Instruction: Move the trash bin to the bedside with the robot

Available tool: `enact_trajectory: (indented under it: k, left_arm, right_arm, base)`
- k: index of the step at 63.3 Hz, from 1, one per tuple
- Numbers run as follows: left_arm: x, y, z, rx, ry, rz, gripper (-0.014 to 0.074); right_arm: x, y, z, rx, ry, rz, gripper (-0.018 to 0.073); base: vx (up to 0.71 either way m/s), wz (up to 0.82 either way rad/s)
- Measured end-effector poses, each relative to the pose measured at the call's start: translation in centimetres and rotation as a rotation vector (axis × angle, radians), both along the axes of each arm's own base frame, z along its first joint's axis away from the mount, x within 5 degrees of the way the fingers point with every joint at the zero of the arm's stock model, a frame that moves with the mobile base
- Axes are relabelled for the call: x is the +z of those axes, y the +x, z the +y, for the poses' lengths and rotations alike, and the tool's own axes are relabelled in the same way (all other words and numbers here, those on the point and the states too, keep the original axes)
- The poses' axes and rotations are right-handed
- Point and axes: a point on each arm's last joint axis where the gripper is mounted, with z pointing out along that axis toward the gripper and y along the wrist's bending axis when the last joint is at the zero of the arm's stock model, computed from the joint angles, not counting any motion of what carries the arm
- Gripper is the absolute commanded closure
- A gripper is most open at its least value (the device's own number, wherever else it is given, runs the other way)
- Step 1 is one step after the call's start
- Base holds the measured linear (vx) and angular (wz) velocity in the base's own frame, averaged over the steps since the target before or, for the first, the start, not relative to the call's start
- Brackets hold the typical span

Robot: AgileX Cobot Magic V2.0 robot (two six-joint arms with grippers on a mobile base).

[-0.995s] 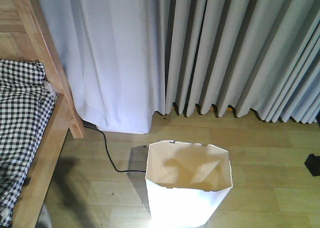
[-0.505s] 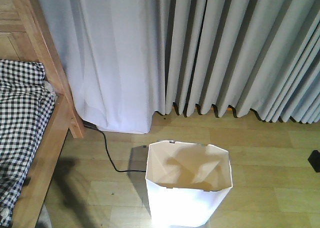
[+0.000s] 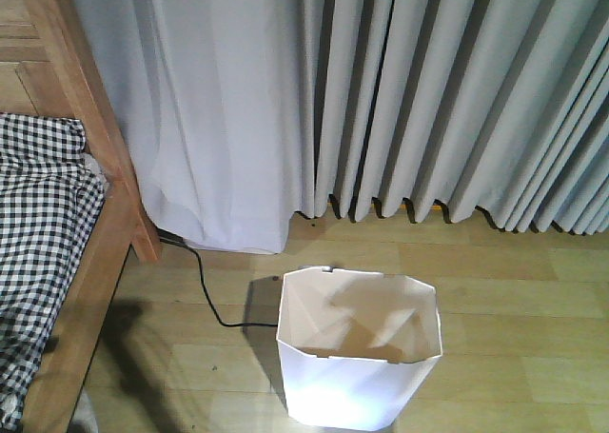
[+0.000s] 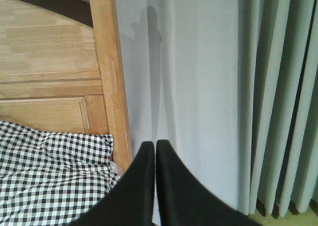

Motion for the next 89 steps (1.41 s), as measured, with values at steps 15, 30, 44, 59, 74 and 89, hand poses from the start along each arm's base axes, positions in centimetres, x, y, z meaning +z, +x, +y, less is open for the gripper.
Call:
enact_trajectory:
  k: [15,30,44,59,74,89]
  left_arm:
    - [0.0,0.0,0.0,0.000,0.000,0.000,0.0603]
    - [0.0,0.0,0.0,0.000,0.000,0.000,0.0603]
    - [0.0,0.0,0.0,0.000,0.000,0.000,0.0603]
    - [0.0,0.0,0.0,0.000,0.000,0.000,0.0603]
    - [0.0,0.0,0.0,0.000,0.000,0.000,0.0603]
    - [0.0,0.0,0.0,0.000,0.000,0.000,0.0603]
  right_arm:
    - [0.5,-2.1,-0.4,-0.088,0.061,-0.073,0.0568]
    - [-1.2,-3.5,-0.4,-0.097,0.040,-0.035,0.0568]
    - [-6.8,-3.6,0.5,0.051,0.054,-0.038,0.0568]
    - [-7.0,-3.5,0.6,0.077,0.046,-0.104,0.0568]
    - [-6.9,-3.5,0.6,0.077,0.046,-0.110,0.0568]
    - [-6.9,-3.5,0.6,0.077,0.047,-0.110,0.0568]
  base:
    - [0.00,0.00]
    - [0.00,0.00]
    - [0.00,0.00]
    - [0.00,0.00]
    - [0.00,0.00]
    - [0.00,0.00]
